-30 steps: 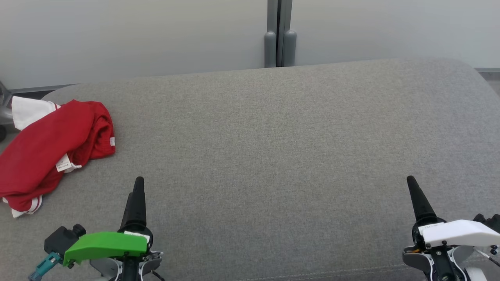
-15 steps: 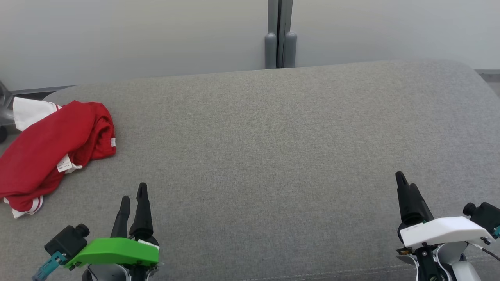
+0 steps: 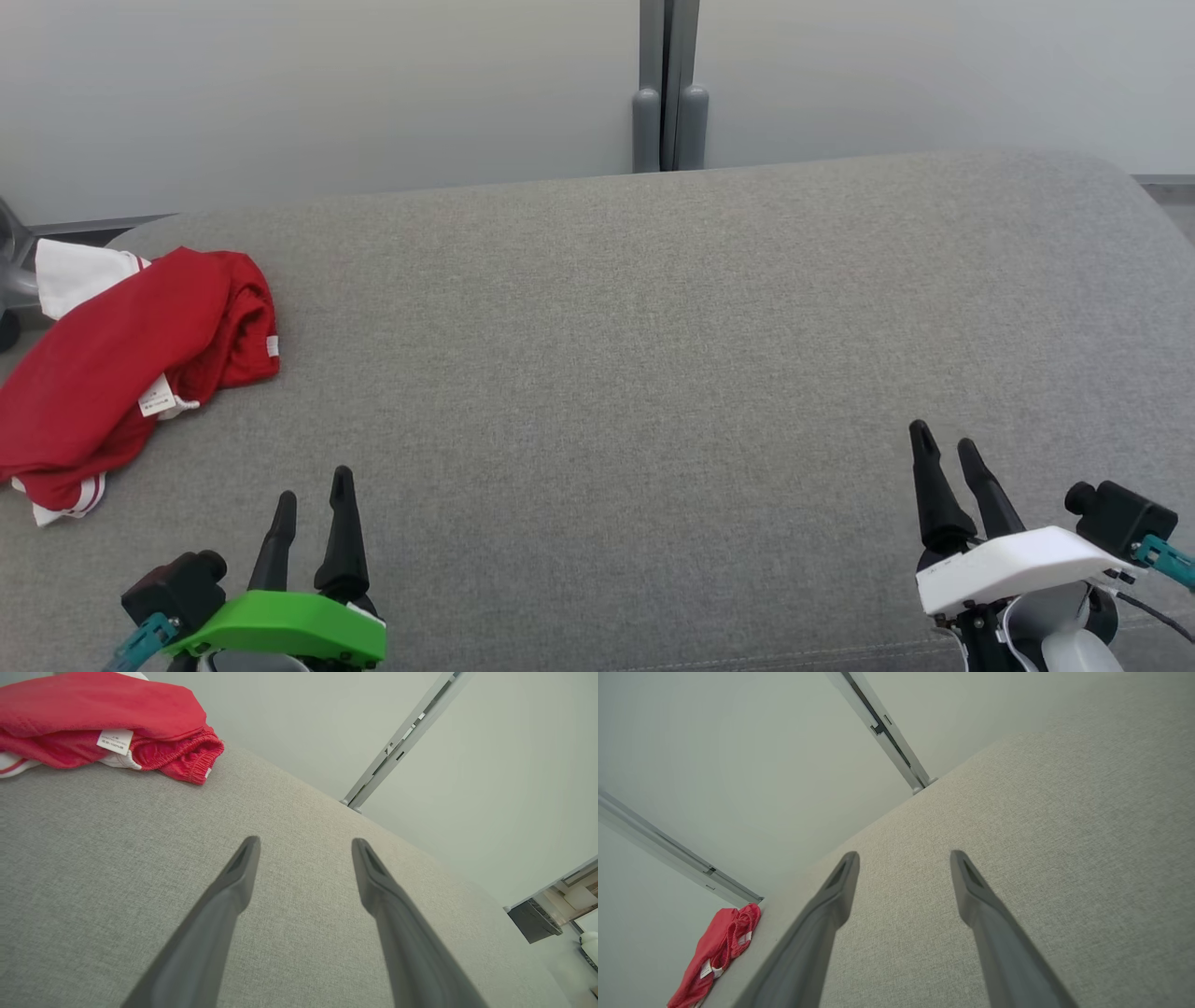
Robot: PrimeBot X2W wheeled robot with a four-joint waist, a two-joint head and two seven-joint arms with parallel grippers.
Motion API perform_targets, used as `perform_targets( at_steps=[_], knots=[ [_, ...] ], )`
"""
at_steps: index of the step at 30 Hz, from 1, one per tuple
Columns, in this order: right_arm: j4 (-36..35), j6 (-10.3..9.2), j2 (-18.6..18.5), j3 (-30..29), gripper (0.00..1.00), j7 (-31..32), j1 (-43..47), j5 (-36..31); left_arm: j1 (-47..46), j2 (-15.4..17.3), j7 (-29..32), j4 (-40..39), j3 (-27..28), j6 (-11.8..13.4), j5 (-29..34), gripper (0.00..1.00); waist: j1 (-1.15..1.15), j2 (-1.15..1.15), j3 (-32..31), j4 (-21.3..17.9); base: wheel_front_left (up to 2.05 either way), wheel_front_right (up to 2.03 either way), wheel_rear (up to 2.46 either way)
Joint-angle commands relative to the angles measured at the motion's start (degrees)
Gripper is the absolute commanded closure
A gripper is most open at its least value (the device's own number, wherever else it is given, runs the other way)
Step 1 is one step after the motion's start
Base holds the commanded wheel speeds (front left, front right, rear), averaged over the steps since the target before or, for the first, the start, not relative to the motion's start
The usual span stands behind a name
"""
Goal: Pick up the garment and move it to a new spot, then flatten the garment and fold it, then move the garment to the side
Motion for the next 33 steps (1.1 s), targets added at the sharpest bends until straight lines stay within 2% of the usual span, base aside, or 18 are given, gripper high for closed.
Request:
perform_targets(
  at_steps=[1, 19, 33],
  knots=[
    [-0.4, 0.02, -0.3, 0.5, 0.00, -0.7, -0.4, -1.9, 0.3, 0.7, -0.6, -0.4, 0.0, 0.2, 1.8, 0.00, 0.00, 0.00, -0.1, 0.0, 0.00, 0.00, 0.00],
    [2.0, 0.03, -0.4, 4.2, 0.00, -4.0, -1.5, -14.2, 2.9, 1.9, -2.6, -0.3, -0.6, 1.9, 11.6, 0.00, 0.00, 0.00, -1.3, 0.0, 0.00, 0.00, 0.00],
    [2.9, 0.03, -0.5, 6.2, 0.00, -6.2, -1.7, -21.7, 4.5, 2.7, -2.5, -1.3, -0.7, 3.1, 17.0, 0.00, 0.00, 0.00, -1.9, -0.2, 0.00, 0.00, 0.00]
  ],
)
